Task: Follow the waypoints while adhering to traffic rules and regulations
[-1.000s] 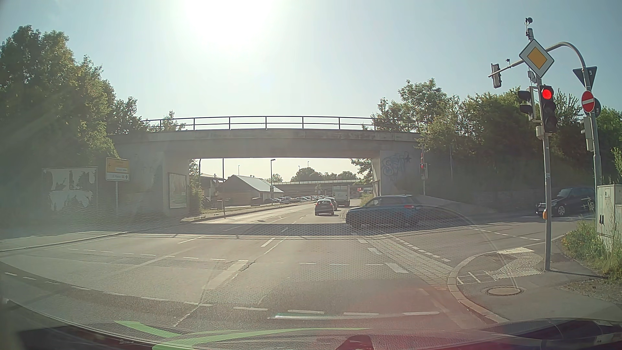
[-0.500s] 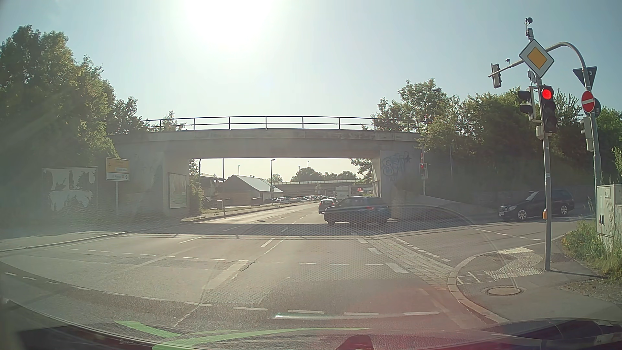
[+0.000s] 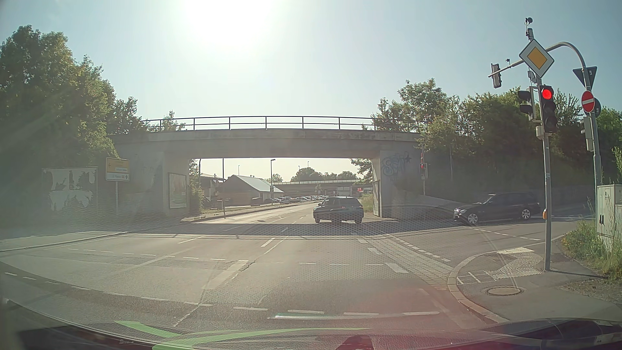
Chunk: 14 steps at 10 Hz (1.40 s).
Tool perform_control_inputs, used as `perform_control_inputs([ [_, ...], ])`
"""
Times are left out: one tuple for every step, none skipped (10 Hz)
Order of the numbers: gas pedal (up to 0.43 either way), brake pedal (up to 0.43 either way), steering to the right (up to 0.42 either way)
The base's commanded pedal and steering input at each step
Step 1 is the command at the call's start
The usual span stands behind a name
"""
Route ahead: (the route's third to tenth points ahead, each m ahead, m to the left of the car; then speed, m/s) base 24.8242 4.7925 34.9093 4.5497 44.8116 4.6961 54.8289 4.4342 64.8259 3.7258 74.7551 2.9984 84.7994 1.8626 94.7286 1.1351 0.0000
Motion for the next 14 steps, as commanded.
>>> perform_control_inputs([
  [0.000, 0.299, 0.009],
  [0.000, 0.299, 0.009],
  [0.000, 0.299, 0.009],
  [0.000, 0.299, 0.009],
  [0.000, 0.299, 0.009],
  [0.000, 0.299, 0.009],
  [0.000, 0.299, 0.009],
  [0.000, 0.299, 0.009],
  [0.000, 0.299, 0.009],
  [0.000, 0.299, 0.009],
  [0.000, 0.299, 0.009],
  [0.000, 0.299, 0.009],
  [0.000, 0.299, 0.009],
  [0.000, 0.299, 0.009],
])
